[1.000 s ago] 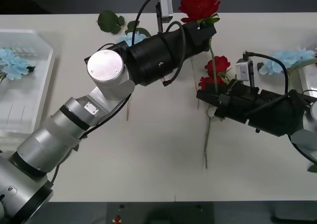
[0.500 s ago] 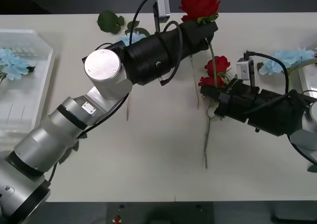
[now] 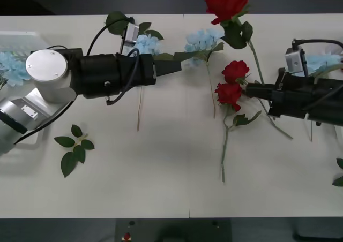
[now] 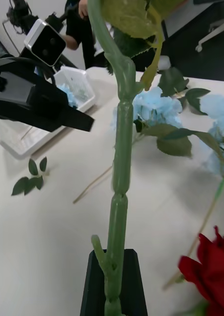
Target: Put the red flowers into the right box and the blue flowers into the left box
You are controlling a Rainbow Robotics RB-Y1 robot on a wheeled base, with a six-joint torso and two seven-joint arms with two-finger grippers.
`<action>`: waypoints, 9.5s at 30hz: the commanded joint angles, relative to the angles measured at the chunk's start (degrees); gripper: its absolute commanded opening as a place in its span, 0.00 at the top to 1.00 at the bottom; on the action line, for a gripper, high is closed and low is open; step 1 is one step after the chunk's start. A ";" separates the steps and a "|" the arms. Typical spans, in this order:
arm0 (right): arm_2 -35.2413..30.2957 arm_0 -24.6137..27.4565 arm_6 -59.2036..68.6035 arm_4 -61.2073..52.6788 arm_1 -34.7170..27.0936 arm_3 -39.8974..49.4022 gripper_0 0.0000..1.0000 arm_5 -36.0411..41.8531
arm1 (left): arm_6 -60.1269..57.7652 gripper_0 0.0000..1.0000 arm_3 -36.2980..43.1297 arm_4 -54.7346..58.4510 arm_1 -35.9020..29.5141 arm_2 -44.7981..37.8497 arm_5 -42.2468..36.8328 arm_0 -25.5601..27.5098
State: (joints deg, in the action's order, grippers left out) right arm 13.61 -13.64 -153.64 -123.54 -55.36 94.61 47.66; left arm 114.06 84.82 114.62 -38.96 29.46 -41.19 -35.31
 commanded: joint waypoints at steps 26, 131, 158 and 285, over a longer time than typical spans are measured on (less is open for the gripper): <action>-7.28 -27.31 0.18 17.37 -10.30 -75.54 1.00 14.75 | -31.97 0.00 -14.95 -68.48 11.10 -10.74 -15.85 -10.74; 5.82 -28.81 32.44 44.09 2.54 -47.85 1.00 4.64 | -32.67 1.00 -7.65 -80.52 9.87 -16.27 -19.19 -10.92; 0.89 -30.74 -1.36 -2.14 3.15 -32.91 1.00 23.80 | -14.74 1.00 -1.32 -71.73 -16.23 -43.70 -20.68 12.73; 25.77 -31.88 -1.36 -16.56 3.33 -11.03 0.07 -2.66 | 2.31 1.00 6.76 -31.66 3.28 -46.42 -28.42 15.36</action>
State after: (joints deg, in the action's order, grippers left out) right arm 36.40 -43.79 -155.80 -139.16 -46.45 80.20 45.94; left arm 119.44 89.52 86.88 -34.32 -14.16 -69.51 -18.88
